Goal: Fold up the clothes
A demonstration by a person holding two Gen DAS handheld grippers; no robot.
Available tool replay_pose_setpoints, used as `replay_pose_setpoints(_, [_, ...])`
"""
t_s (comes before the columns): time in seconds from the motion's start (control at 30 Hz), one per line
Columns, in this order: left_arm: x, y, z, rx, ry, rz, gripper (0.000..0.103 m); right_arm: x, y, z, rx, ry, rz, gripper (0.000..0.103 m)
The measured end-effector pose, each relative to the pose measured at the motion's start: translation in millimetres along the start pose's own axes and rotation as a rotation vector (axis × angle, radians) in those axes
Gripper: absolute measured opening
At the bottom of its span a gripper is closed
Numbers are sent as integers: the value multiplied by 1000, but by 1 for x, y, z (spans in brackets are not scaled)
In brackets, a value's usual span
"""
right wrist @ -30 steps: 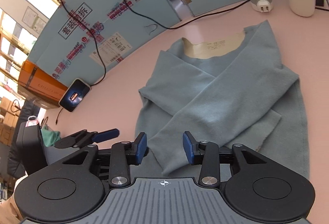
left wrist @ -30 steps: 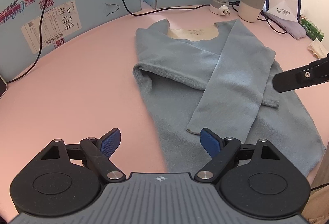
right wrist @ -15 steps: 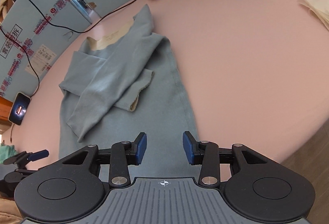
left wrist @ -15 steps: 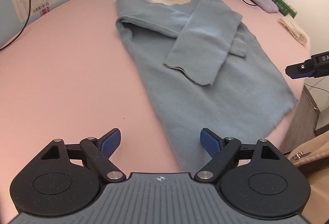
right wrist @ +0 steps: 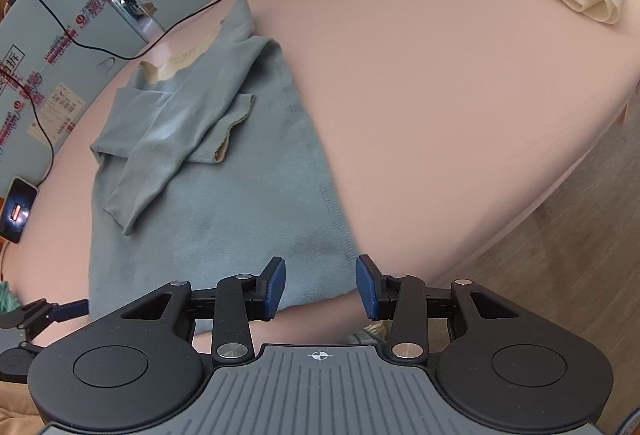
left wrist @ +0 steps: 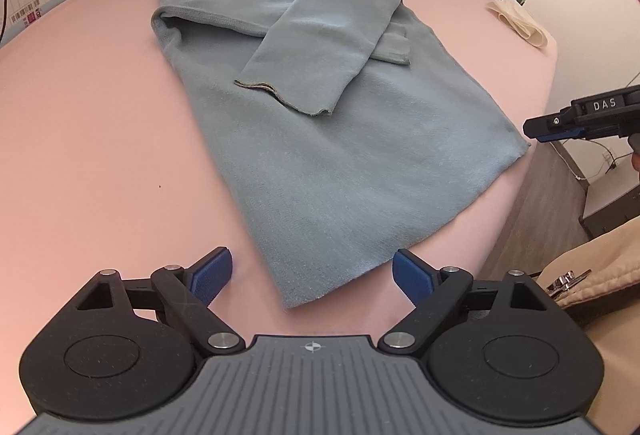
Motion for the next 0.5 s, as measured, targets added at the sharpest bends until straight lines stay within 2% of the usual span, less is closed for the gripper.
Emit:
replay_pose_setpoints(0.03, [0,0,-1,3,14,-17,100,-2,-1,0,-2,3,-7,39])
replay_pose_setpoints(0.07, [-1,-1,-2,6,22,-26,101,-3,-3,0,-3,6,-15,39])
replay_pose_setpoints(0.3, [-6,-1,-5,19,52,-42,102,-4,-19,0,15,91,-55,39])
replay_pose_setpoints(0.5, [-7,-4,-3,1,98,-55,102,-5,-24,-4,12,157,-39,41])
Point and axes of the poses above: each gripper's, at about its wrist camera, not at the fingertips, and y roughly against the way its jaws point, x to its left, z to its top, the point moved 4 cm from there along -y, roughly the way its jaws point, and after that the axes turned 7 degrees about -y, right-handed, at the moved point
